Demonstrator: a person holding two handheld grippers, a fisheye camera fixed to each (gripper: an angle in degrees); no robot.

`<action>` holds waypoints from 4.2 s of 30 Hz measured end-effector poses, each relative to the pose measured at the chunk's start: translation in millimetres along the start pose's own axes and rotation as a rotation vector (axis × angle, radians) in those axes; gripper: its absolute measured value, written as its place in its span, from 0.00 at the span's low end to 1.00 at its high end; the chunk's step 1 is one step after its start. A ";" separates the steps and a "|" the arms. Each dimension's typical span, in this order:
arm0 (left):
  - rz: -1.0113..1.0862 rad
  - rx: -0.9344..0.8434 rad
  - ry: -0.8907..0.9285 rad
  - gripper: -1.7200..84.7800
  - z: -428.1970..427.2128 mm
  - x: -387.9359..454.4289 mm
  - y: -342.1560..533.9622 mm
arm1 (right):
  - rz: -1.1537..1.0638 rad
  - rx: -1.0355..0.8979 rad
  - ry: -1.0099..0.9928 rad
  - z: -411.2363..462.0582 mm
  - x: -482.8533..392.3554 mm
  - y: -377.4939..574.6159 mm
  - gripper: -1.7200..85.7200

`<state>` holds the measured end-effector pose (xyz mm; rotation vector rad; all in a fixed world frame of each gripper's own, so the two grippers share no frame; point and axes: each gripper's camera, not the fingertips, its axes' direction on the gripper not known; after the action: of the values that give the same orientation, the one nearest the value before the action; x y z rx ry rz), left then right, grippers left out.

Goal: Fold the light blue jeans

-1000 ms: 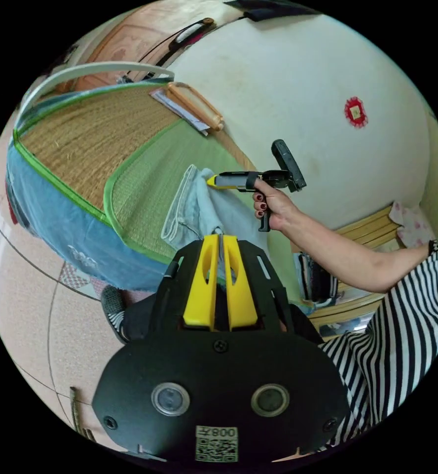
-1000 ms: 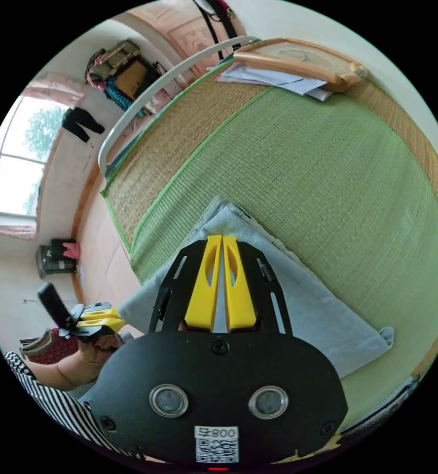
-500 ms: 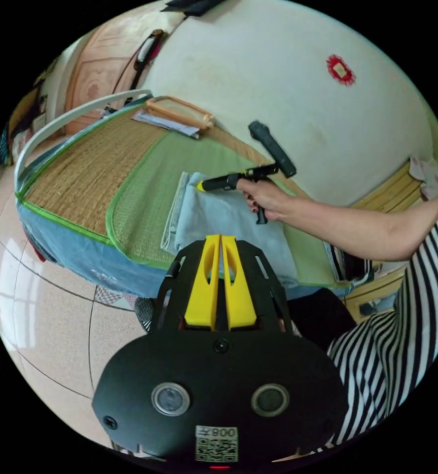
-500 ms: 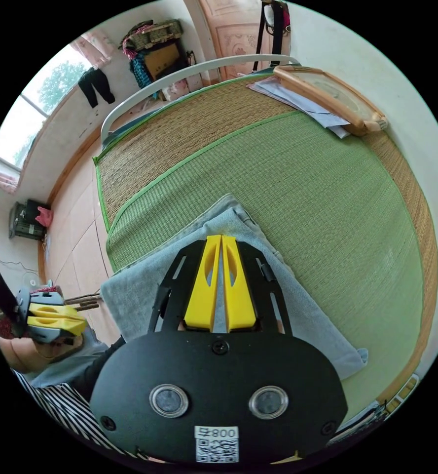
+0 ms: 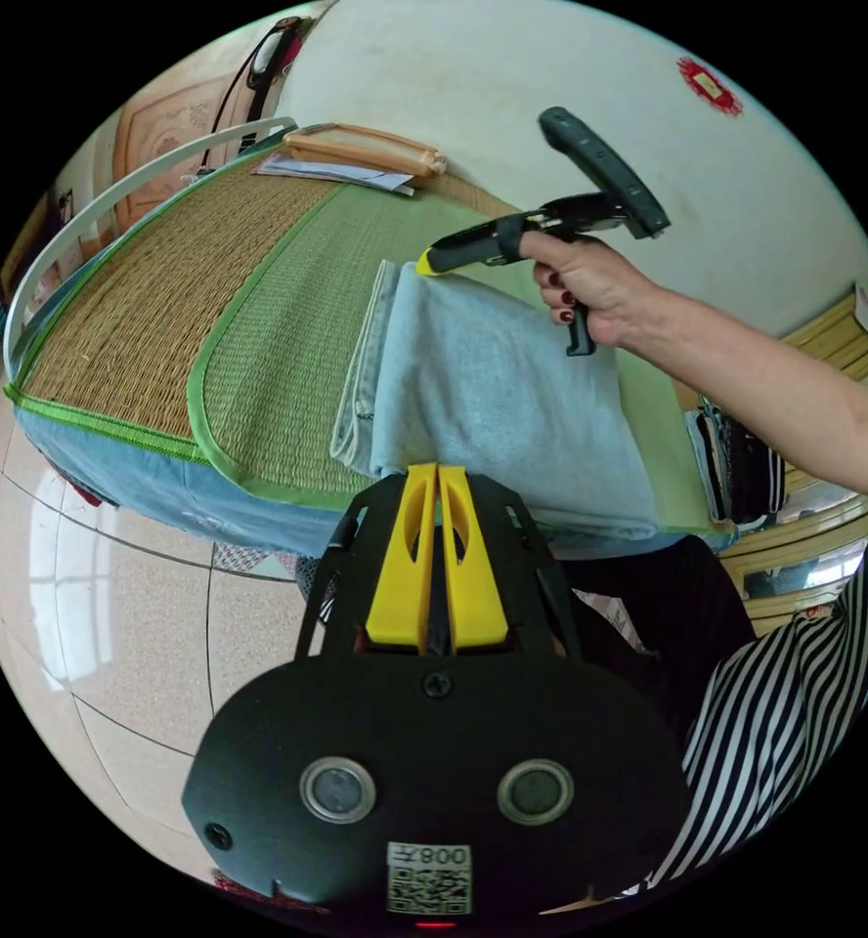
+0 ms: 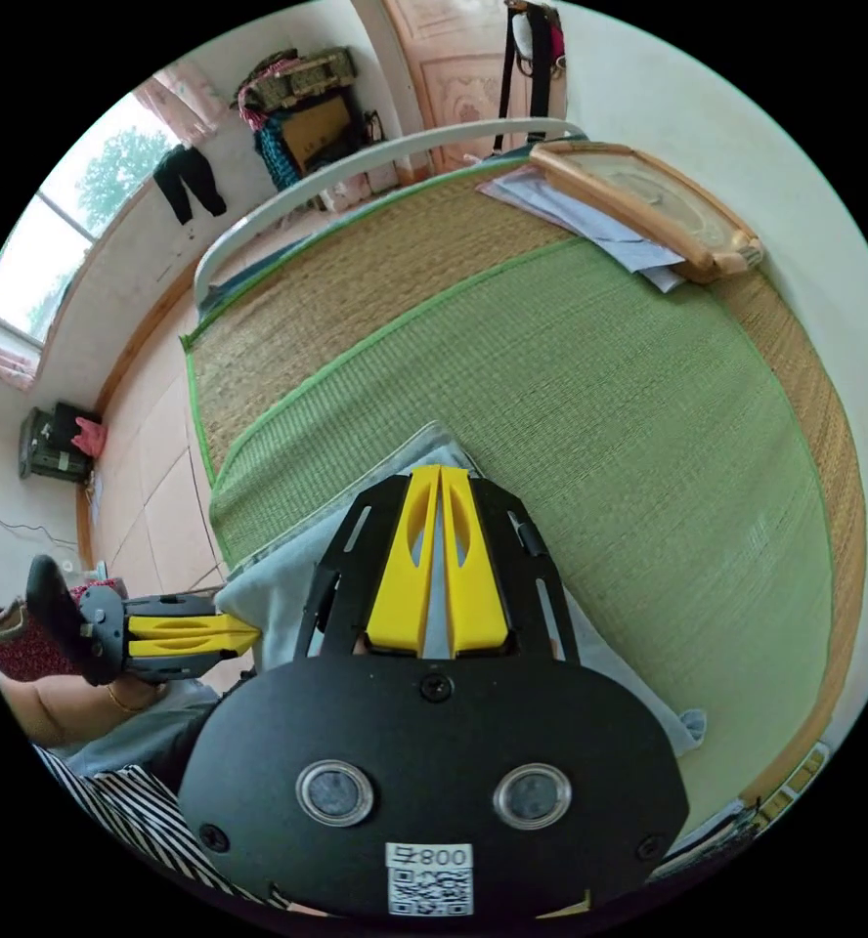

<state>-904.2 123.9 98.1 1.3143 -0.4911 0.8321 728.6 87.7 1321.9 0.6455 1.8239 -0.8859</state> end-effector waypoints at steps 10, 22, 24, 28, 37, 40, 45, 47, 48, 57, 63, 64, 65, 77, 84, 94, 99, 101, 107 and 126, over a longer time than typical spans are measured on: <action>-0.018 0.042 0.005 0.02 -6.9 25.1 -0.3 | -0.005 0.059 -0.111 -18.8 21.6 36.4 0.02; 0.011 -0.046 -0.060 0.02 39.0 51.5 2.7 | 0.029 -0.071 -0.299 9.5 14.8 240.6 0.02; 0.013 -0.059 -0.071 0.02 43.8 56.9 2.3 | 0.051 -0.084 -0.324 15.0 22.8 241.7 0.02; -0.032 -0.040 -0.084 0.02 38.7 72.4 2.1 | -0.003 -0.028 -0.275 -6.6 24.4 256.6 0.02; -0.043 -0.112 0.002 0.02 90.0 99.6 12.4 | 0.245 -0.008 -0.365 14.3 76.1 352.9 0.02; -0.057 -0.106 -0.007 0.02 91.1 106.9 15.7 | 0.267 0.049 -0.409 11.0 83.9 365.4 0.02; 0.002 -0.100 0.027 0.02 99.0 138.1 24.5 | 0.326 0.064 -0.386 16.8 109.2 388.0 0.02; 0.035 -0.099 0.092 0.02 109.4 159.8 24.8 | 0.364 0.130 -0.380 11.3 127.7 391.9 0.02; 0.050 -0.106 0.112 0.02 113.5 166.5 24.4 | 0.383 0.165 -0.353 6.2 141.9 389.4 0.02; 0.344 -0.311 0.116 0.02 194.1 266.5 20.8 | 0.565 0.171 -0.219 17.7 271.0 326.4 0.02; 0.318 -0.351 0.128 0.02 222.5 268.6 20.7 | 0.638 0.100 -0.335 60.9 314.5 324.7 0.02; 0.315 -0.355 0.133 0.02 223.9 269.2 20.1 | 0.627 0.110 -0.345 60.9 317.2 328.8 0.02; 0.319 -0.346 0.134 0.02 222.8 270.8 20.4 | 0.620 0.122 -0.347 59.5 317.6 332.1 0.02; 0.260 -0.371 0.157 0.03 242.2 258.1 28.6 | 0.329 0.032 -0.564 100.2 200.9 461.7 0.02; 0.086 -0.415 0.373 0.06 256.8 246.8 48.9 | 0.493 0.111 -0.717 103.7 244.6 497.6 0.03; -0.190 -0.390 0.543 0.05 293.2 206.1 59.7 | 0.677 0.164 -0.941 136.2 279.1 540.9 0.10; -0.194 -0.358 0.597 0.03 284.7 191.9 63.7 | 0.722 0.180 -0.990 146.2 288.4 538.7 0.12; -0.164 -0.342 0.604 0.03 276.4 189.1 63.0 | 0.725 0.179 -1.010 149.4 290.0 536.2 0.13; -0.092 -0.325 0.587 0.02 256.1 179.8 61.3 | 0.750 0.182 -1.094 161.2 287.5 524.0 0.13; -0.242 -0.138 0.646 0.04 162.1 40.1 100.7 | 0.684 0.197 -1.159 137.1 275.2 467.5 0.05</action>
<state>-934.3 -19.2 227.2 0.8869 0.1190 0.9412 1046.1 267.7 897.8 0.6118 0.4296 -0.7110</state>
